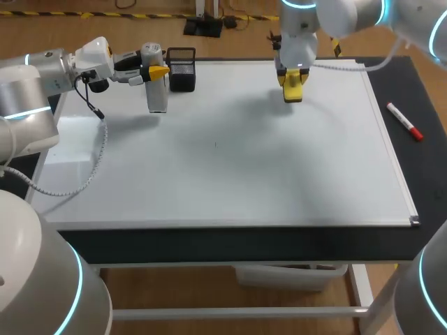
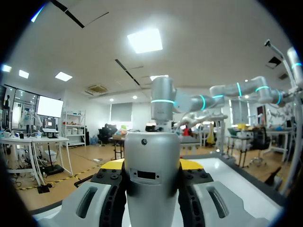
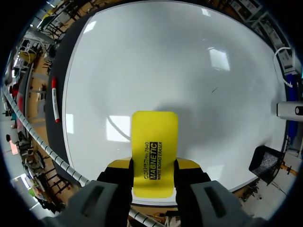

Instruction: Pick up the inspection probe, press it on each red-marked spot on the whiteboard one by one, put down the probe, pick up the eraser, and wipe off all the red marks.

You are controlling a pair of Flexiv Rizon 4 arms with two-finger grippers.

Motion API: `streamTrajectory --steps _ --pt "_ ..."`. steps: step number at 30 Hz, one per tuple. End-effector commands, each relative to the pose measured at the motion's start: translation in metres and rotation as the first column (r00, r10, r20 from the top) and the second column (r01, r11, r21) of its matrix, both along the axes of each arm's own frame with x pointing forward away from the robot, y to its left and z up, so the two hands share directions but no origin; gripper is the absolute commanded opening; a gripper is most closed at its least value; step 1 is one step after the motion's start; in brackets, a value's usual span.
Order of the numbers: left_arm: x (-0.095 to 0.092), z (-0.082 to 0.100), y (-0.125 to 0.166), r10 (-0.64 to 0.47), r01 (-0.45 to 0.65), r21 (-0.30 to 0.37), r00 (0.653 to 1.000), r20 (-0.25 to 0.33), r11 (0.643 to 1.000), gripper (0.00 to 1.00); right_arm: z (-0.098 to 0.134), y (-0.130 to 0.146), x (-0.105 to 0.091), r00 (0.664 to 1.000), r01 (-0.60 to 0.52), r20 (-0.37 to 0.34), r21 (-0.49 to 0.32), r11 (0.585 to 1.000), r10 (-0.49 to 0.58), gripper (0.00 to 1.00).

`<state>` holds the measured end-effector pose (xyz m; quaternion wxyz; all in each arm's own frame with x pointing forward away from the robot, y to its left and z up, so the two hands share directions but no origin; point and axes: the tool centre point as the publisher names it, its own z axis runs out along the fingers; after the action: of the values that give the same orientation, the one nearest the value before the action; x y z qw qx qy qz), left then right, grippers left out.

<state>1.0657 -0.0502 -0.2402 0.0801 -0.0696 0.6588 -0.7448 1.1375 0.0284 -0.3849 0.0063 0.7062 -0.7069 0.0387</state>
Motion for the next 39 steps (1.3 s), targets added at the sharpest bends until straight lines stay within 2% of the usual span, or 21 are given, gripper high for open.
streamTrajectory --steps 1,8,17,32,39 --pt "0.0 0.001 -0.001 0.003 -0.003 0.0 1.0 0.002 1.0 0.0 -0.007 0.001 0.024 0.998 -0.004 -0.069 0.004 1.0 0.004 0.0" --pt "0.0 0.001 -0.001 0.003 -0.003 0.0 1.0 0.002 1.0 0.0 -0.014 0.001 0.039 0.996 -0.014 -0.083 0.026 1.0 0.016 0.0" --pt "0.0 0.001 -0.001 0.003 -0.003 0.0 1.0 0.002 1.0 0.0 -0.023 0.0 0.047 0.994 -0.023 -0.105 0.038 0.999 0.027 0.0" --pt "0.0 0.001 -0.001 0.003 -0.003 0.0 1.0 0.002 1.0 0.0 -0.031 0.005 0.053 0.991 -0.007 -0.135 0.054 0.999 0.015 0.0" --pt "0.0 0.001 -0.001 0.003 -0.003 0.0 1.0 0.002 1.0 0.0 -0.032 0.009 0.05 0.99 -0.006 -0.14 0.038 0.999 0.011 0.0"
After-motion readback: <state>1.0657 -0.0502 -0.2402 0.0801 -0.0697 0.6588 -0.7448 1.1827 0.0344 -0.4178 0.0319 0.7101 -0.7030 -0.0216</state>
